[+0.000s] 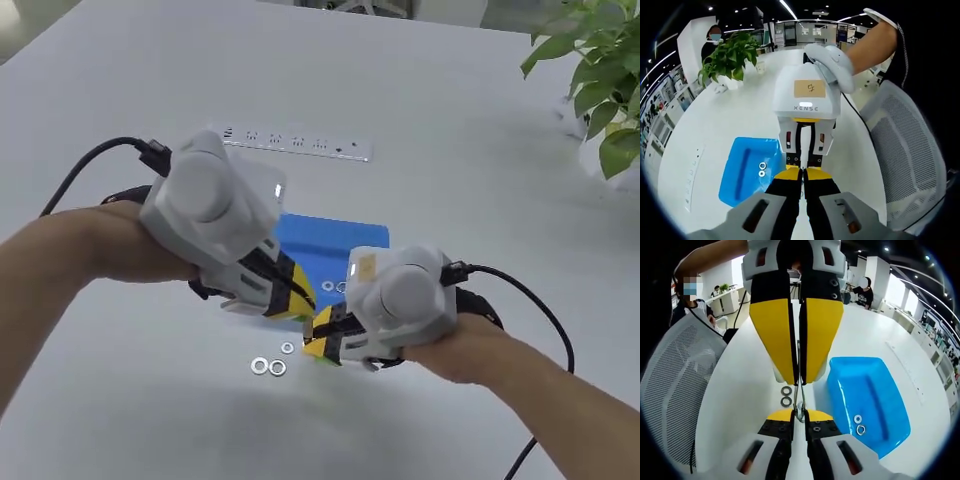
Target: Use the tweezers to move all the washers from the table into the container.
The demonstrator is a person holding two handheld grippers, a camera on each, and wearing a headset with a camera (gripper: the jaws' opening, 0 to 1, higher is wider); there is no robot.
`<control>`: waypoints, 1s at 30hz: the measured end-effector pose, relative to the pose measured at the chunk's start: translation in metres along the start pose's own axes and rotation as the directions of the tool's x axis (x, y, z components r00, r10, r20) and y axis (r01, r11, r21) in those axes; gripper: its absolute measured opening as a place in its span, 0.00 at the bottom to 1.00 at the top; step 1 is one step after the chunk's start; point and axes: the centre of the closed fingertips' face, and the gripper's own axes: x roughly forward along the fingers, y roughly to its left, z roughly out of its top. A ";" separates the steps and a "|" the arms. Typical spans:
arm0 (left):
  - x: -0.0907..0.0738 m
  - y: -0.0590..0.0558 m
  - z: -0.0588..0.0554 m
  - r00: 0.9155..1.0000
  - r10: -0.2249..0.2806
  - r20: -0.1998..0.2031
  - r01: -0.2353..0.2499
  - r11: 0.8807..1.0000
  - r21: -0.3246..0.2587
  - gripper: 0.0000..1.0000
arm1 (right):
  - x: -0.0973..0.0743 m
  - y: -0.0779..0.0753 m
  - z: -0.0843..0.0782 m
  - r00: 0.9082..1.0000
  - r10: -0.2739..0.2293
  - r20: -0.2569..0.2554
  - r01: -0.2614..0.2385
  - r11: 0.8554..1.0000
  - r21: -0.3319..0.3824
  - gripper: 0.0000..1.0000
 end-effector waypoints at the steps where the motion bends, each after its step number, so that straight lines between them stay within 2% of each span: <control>1: -0.002 0.000 0.002 1.000 0.002 0.003 -0.001 1.000 -0.001 0.05 | -0.002 0.000 0.001 1.000 -0.001 0.002 0.001 1.000 0.001 0.10; 17: -0.017 0.002 0.021 1.000 0.013 0.016 -0.013 1.000 0.021 0.05 | -0.021 -0.004 0.016 0.999 -0.026 0.018 0.027 1.000 -0.014 0.10; 30: -0.027 0.014 0.034 0.999 0.024 0.025 -0.025 0.999 0.043 0.05 | -0.034 -0.019 0.027 0.998 -0.055 0.021 0.056 0.998 -0.036 0.10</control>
